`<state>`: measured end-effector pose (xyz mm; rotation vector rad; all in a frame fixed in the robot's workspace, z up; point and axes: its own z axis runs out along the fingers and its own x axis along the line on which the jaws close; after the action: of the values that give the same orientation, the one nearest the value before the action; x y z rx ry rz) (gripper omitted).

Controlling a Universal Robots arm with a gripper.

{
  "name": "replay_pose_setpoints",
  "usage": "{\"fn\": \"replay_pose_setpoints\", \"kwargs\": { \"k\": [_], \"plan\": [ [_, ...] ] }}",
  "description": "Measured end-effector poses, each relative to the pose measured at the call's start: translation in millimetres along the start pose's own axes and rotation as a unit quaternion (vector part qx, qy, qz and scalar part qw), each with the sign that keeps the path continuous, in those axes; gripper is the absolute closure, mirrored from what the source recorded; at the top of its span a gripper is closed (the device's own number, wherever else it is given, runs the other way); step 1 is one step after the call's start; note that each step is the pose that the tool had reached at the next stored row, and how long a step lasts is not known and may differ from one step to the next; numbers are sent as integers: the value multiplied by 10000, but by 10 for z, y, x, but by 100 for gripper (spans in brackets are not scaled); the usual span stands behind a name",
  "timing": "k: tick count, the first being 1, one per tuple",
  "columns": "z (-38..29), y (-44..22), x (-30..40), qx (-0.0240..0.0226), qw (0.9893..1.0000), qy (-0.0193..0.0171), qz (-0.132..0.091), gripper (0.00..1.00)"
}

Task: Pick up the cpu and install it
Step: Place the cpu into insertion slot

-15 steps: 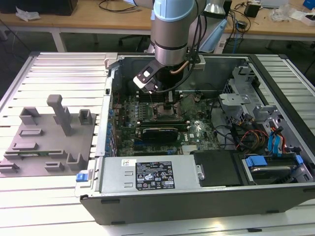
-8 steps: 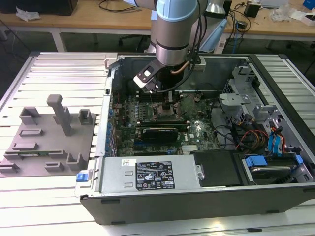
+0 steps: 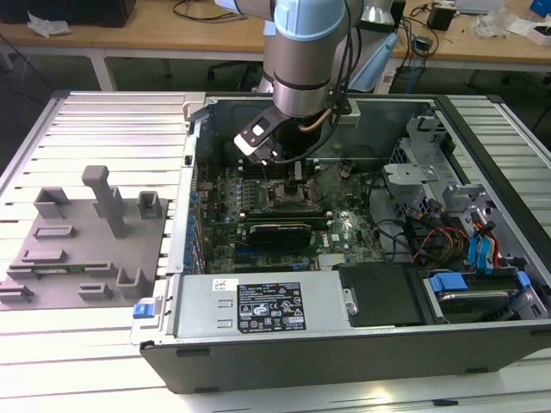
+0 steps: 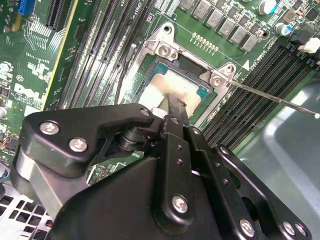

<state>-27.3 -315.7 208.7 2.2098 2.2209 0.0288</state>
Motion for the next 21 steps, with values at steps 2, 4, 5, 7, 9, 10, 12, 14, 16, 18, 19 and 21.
{"fn": "replay_pose_setpoints", "kwargs": {
  "k": [2, 4, 5, 7, 9, 10, 12, 14, 16, 18, 19, 21],
  "plan": [
    [10, 0, 0, 0, 10000, -1, 0, 89],
    [20, 0, 0, 0, 10000, 1, 0, 89],
    [25, 0, 0, 0, 10000, 0, 0, 89],
    [28, -1, -1, 1, 10000, -1, 0, 89],
    [31, 0, 0, 0, 10000, 0, 0, 89],
    [36, -1, 0, 0, 10000, 0, 0, 89],
    [41, -1, -2, 2, 10000, -3, 0, 89],
    [44, -1, -1, 0, 10000, -1, 0, 89],
    [45, -1, -1, 0, 10000, 0, 0, 89],
    [46, -1, -1, 0, 10000, -1, 0, 89],
    [46, -1, -1, 0, 10000, -1, 0, 89],
    [33, 1, 3, -5, 10000, 9, 0, 89]
  ]
}}
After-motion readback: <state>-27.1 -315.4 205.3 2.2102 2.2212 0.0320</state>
